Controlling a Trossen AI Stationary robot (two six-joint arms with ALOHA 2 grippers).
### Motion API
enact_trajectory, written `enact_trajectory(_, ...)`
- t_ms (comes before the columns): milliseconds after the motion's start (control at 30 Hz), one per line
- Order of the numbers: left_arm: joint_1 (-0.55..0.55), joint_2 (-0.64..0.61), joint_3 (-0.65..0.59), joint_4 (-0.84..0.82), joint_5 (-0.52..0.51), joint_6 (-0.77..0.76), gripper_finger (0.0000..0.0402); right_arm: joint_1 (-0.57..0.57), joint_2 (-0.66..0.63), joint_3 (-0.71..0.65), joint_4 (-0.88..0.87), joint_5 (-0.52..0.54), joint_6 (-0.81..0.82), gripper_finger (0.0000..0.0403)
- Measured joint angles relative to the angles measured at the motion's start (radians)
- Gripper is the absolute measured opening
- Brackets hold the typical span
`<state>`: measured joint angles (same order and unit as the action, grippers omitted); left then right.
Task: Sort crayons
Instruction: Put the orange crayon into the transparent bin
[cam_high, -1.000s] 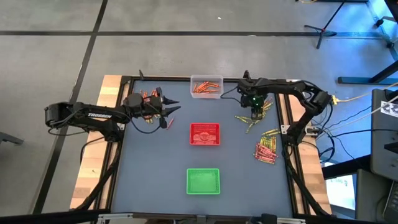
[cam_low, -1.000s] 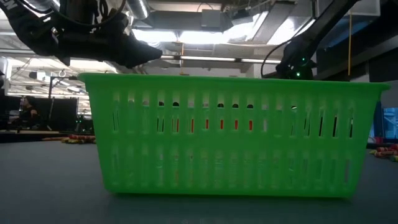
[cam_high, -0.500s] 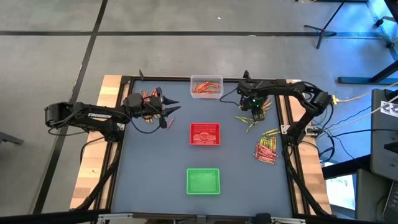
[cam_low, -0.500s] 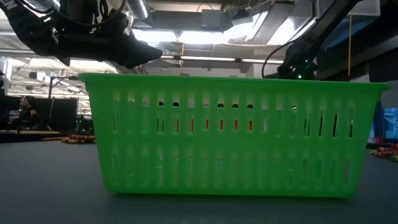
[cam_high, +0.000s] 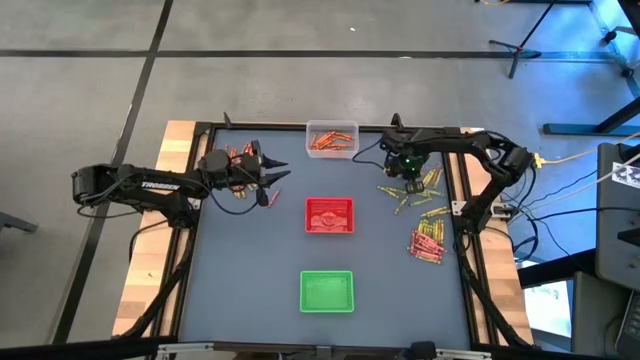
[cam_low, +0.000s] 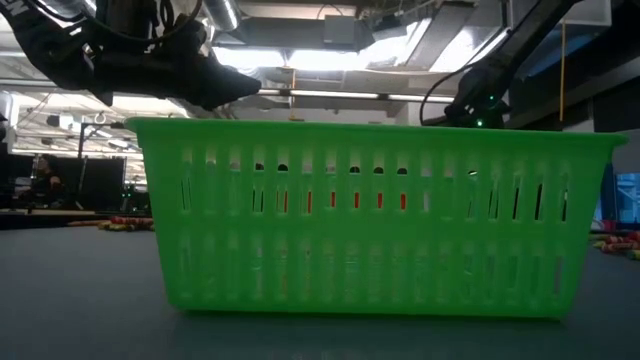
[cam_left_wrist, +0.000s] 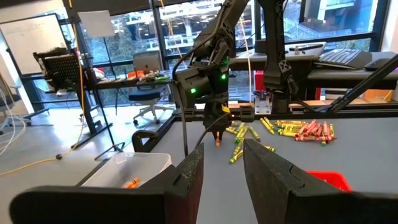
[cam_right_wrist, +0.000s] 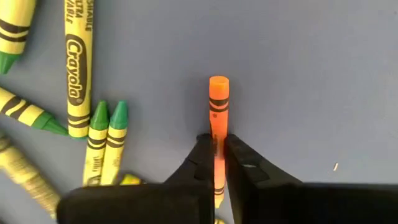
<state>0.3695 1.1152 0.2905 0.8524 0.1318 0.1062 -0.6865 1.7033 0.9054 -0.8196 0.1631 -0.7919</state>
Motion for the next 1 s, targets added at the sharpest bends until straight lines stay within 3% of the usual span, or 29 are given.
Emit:
enact_trajectory(167, 0.000, 0.000, 0.000, 0.002, 0.000, 0.004, 0.0098, 0.000, 0.002, 0.020, -0.022, 0.005, 0.007, 0.0024)
enact_trajectory(367, 0.000, 0.000, 0.000, -0.008, 0.001, 0.004, 0.0098, -0.001, 0.003, 0.102, -0.058, 0.018, 0.032, 0.0007)
enact_trajectory(1000, 0.000, 0.000, 0.000, -0.014, -0.010, 0.000, 0.0098, 0.000, 0.001, 0.471, -0.096, 0.028, 0.058, 0.0004)
